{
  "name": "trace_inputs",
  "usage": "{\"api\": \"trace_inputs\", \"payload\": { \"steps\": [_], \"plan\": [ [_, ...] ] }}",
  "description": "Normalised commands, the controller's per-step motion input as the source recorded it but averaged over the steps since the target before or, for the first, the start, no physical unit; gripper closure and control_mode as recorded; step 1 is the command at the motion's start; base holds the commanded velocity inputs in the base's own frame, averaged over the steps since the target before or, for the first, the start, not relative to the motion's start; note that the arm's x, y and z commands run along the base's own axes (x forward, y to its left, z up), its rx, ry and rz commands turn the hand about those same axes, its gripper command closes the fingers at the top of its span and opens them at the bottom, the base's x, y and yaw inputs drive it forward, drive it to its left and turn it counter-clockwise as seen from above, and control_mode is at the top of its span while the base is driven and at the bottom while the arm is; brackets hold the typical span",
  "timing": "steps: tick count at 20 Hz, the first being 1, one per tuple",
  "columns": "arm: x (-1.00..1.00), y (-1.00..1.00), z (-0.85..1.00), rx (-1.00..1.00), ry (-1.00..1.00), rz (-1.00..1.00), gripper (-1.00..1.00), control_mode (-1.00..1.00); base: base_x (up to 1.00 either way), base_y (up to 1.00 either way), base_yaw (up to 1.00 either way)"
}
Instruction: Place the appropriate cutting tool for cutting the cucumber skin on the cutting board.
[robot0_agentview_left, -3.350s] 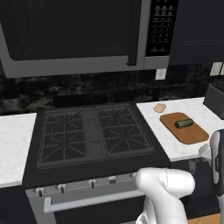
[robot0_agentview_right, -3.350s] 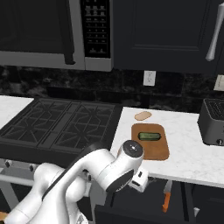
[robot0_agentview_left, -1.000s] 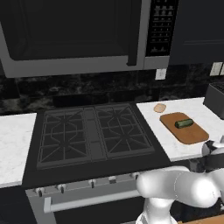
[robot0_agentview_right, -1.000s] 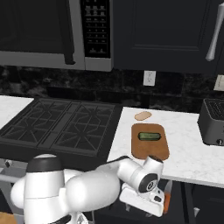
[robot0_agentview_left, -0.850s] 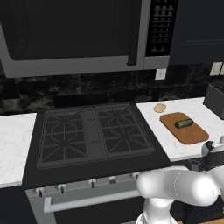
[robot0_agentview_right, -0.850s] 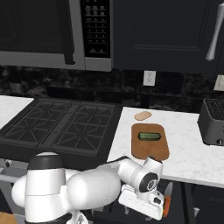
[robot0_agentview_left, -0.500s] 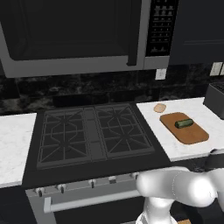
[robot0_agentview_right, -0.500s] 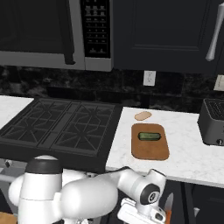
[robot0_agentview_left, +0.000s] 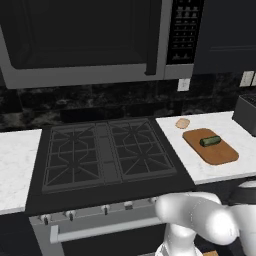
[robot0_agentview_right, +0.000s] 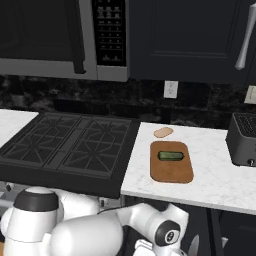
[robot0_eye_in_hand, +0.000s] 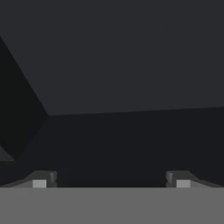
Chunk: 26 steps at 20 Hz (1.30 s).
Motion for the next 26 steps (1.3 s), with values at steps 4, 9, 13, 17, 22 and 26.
{"api": "trace_inputs", "payload": {
  "steps": [4, 9, 13, 17, 22, 26],
  "plan": [
    [0.89, -0.08, 0.41, 0.0, -0.05, 0.0, -1.0, -1.0, 0.0, 0.0, 0.0],
    [0.77, -0.22, 0.05, 0.0, -0.1, 0.0, -1.0, -1.0, 0.0, 0.0, 0.0],
    [0.49, -0.06, -0.21, -0.05, -0.16, -0.06, -1.0, -1.0, 0.0, 0.0, 0.0],
    [0.55, 0.0, -0.22, -0.09, -0.12, -0.1, -1.0, -1.0, 0.0, 0.0, 0.0],
    [0.38, 0.0, -0.3, -0.06, -0.07, -0.07, -1.0, -1.0, 0.0, 0.0, 0.0],
    [0.31, 0.0, -0.51, -0.05, -0.06, -0.05, -1.0, -1.0, 0.0, 0.0, 0.0]
  ]
}}
